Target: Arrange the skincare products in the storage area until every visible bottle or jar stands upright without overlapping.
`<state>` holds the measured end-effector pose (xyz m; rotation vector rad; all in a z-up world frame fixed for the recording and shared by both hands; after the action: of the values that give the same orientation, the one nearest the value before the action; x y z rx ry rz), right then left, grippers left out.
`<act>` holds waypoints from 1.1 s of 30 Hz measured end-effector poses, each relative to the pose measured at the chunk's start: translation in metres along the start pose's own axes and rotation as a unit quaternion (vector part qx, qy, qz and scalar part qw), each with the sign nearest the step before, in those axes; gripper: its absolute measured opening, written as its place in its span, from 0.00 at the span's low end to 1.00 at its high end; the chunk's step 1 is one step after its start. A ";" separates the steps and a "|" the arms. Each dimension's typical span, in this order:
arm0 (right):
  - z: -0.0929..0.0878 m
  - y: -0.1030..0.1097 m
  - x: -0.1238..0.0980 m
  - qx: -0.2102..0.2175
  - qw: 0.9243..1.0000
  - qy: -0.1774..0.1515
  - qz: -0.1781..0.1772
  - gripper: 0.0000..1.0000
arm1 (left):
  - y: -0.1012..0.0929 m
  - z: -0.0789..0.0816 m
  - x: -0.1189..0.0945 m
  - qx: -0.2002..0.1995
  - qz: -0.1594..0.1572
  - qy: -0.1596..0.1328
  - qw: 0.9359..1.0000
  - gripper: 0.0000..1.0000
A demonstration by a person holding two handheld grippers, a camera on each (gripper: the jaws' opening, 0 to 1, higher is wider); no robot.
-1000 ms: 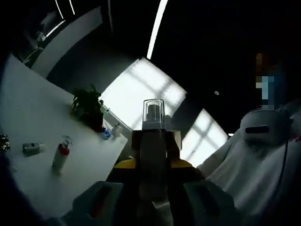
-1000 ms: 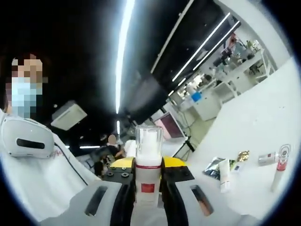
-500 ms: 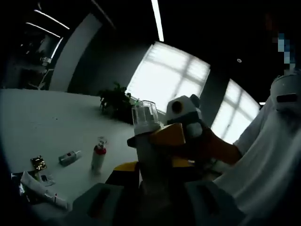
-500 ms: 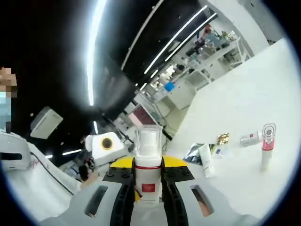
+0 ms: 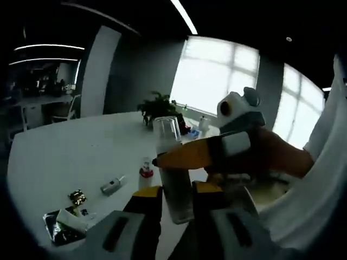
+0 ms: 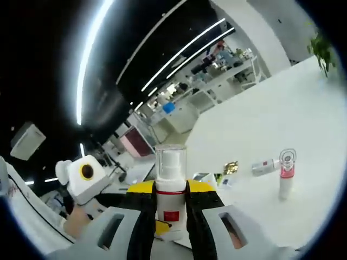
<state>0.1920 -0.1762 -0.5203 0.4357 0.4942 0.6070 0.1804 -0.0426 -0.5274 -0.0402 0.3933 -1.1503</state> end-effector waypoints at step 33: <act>0.009 0.007 -0.020 -0.097 0.992 -0.016 0.085 0.23 | 0.001 -0.001 -0.006 -0.031 -0.102 -0.036 0.994 0.16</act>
<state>0.1795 -0.1860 -0.5036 0.3032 0.3650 0.8029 0.1784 -0.0363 -0.5270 -0.1786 0.3666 -1.3345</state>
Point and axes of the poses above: the point that each gripper's makers call its tool centre point, and the gripper's own axes: x roughly forward along the fingers, y roughly to its left, z roughly out of its top, the point moved 9 cm from there along -x, roughly backward along the fingers, and after that the axes turned 8 degrees about -z, right-handed, at the moved point
